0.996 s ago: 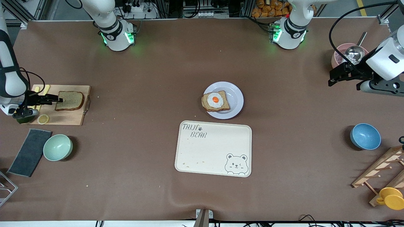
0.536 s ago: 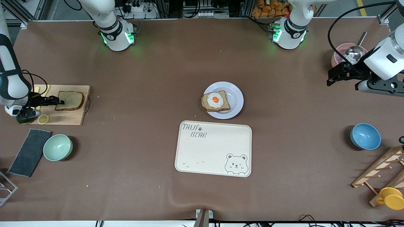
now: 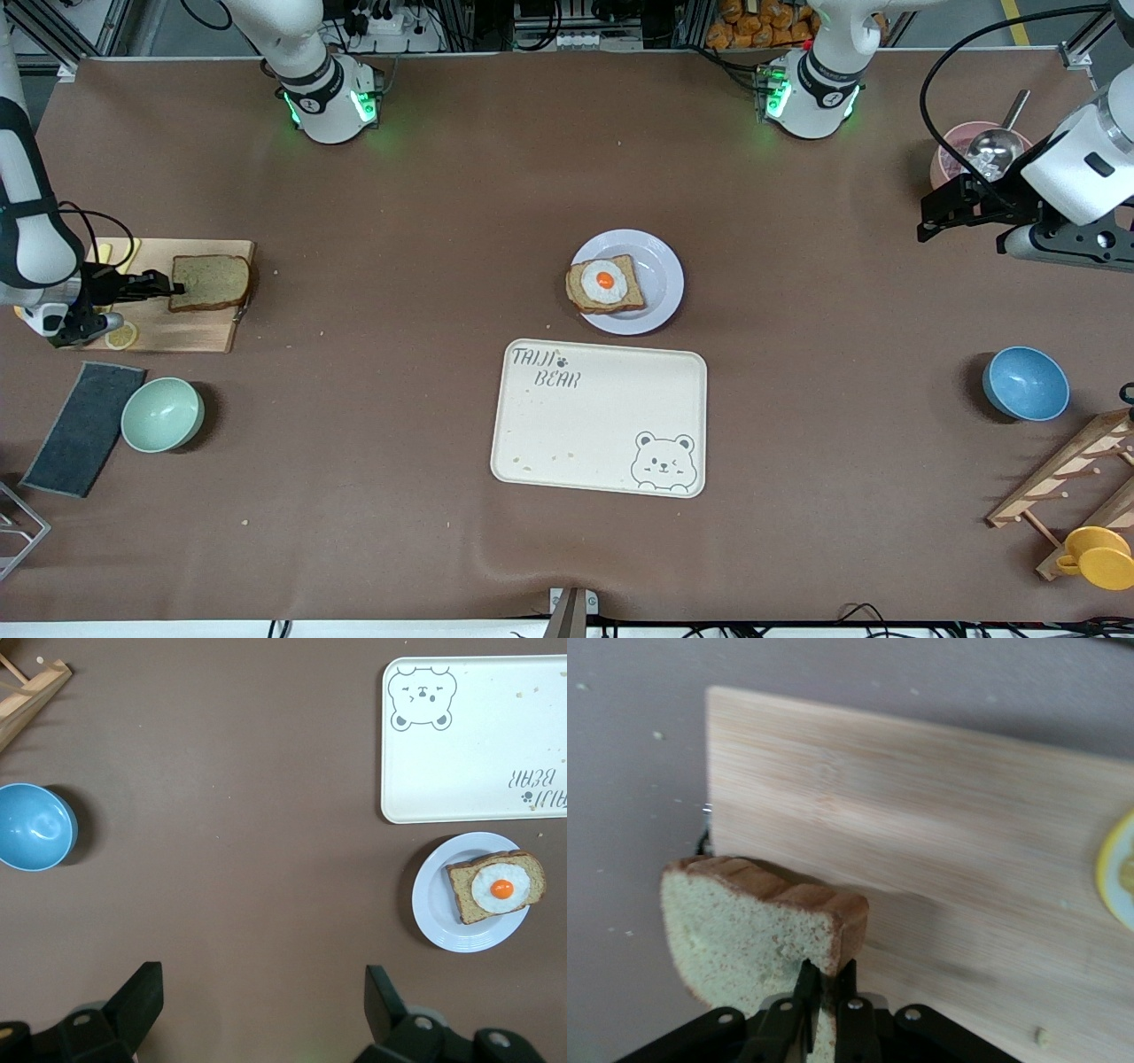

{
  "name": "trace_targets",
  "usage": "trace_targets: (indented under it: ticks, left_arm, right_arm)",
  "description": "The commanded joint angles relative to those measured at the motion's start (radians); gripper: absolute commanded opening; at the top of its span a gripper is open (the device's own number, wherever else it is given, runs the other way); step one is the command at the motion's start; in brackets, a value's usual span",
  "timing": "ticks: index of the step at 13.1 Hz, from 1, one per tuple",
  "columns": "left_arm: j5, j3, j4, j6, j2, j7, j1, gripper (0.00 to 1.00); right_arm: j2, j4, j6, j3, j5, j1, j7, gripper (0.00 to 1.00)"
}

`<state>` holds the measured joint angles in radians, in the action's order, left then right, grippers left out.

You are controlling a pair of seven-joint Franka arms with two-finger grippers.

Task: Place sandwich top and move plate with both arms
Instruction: 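Lift the bread slice and carry it toward the white plate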

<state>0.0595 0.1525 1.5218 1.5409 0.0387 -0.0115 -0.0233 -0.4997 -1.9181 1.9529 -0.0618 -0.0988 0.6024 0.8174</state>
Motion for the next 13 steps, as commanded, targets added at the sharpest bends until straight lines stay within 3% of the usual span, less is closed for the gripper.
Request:
trace_targets:
  ticks: [1,6,9,13]
  left_arm:
    - [-0.023,0.006,0.011,0.007,-0.013,0.007,0.000,1.00]
    - [-0.023,0.006,0.011,0.007,-0.013,0.007,-0.001,1.00]
    - [-0.023,0.006,0.009,0.007,-0.013,0.007,-0.001,1.00]
    - [-0.023,0.006,0.011,0.007,-0.013,0.007,-0.003,1.00]
  right_arm:
    - [0.001,0.062,-0.109,-0.003,-0.019,-0.045,-0.003,0.00]
    - [0.029,0.134,-0.247,-0.004,-0.180,-0.179,-0.246,0.00]
    - [0.053,0.133,-0.330,-0.004,-0.355,-0.275,-0.345,0.00]
    - [0.139,0.125,-0.394,-0.004,-0.398,-0.478,-0.637,0.00]
